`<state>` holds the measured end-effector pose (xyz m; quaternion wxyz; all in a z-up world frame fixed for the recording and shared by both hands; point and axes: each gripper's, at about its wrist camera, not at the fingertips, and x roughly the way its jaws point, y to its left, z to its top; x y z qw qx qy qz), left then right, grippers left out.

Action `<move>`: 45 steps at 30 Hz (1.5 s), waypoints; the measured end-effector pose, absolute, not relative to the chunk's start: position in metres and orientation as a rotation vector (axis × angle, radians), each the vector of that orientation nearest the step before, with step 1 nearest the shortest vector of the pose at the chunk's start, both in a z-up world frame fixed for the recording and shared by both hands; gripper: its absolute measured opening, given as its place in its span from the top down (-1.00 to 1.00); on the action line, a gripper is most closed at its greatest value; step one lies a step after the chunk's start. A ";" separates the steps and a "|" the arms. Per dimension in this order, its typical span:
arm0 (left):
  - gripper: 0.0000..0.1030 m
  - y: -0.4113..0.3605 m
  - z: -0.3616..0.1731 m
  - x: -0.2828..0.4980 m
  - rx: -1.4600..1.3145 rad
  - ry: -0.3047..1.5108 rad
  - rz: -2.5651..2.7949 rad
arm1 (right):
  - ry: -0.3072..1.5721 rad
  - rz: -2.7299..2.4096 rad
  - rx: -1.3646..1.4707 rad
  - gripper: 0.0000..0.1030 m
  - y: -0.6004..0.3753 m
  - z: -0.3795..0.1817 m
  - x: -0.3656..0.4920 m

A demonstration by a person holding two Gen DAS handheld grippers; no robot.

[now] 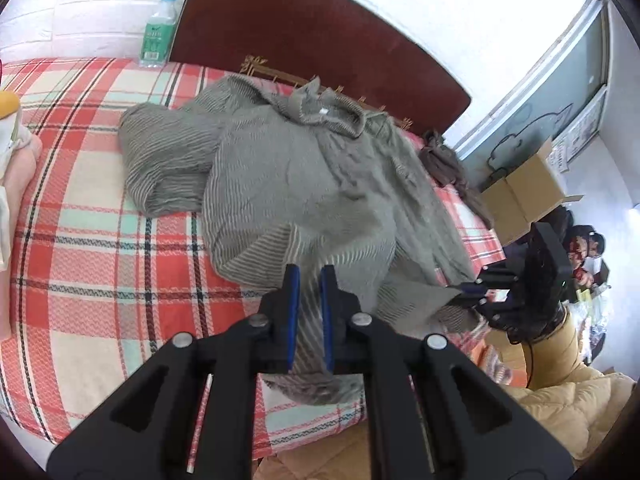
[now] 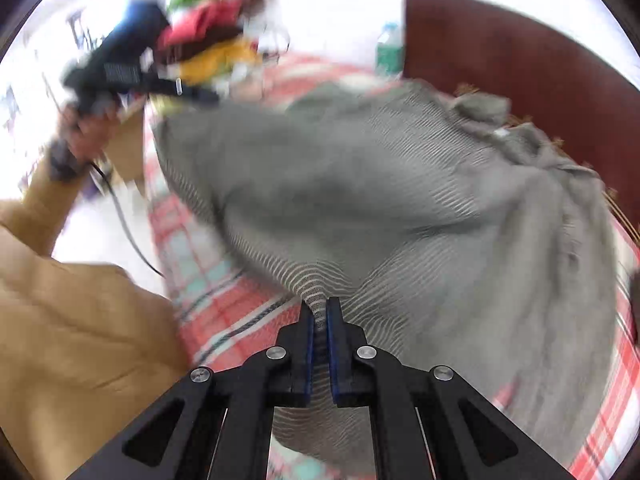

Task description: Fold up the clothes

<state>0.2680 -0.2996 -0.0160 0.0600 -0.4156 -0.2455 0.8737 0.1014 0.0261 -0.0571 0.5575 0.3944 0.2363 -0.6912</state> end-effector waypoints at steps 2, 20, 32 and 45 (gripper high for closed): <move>0.21 -0.304 -0.014 0.274 -1.226 -0.744 2.649 | 0.514 -1.641 0.929 0.88 0.047 -0.041 0.098; -0.44 -0.258 -0.115 0.228 -1.481 -0.641 2.607 | 0.429 -1.648 0.910 0.04 0.055 -0.041 0.125; 0.95 -0.285 -0.102 0.224 -1.342 -0.788 2.532 | 0.288 -1.693 1.006 0.04 0.058 -0.057 0.114; -0.15 -0.271 -0.094 0.258 -1.498 -0.586 2.531 | 0.375 -1.535 0.859 0.04 -0.046 -0.053 0.126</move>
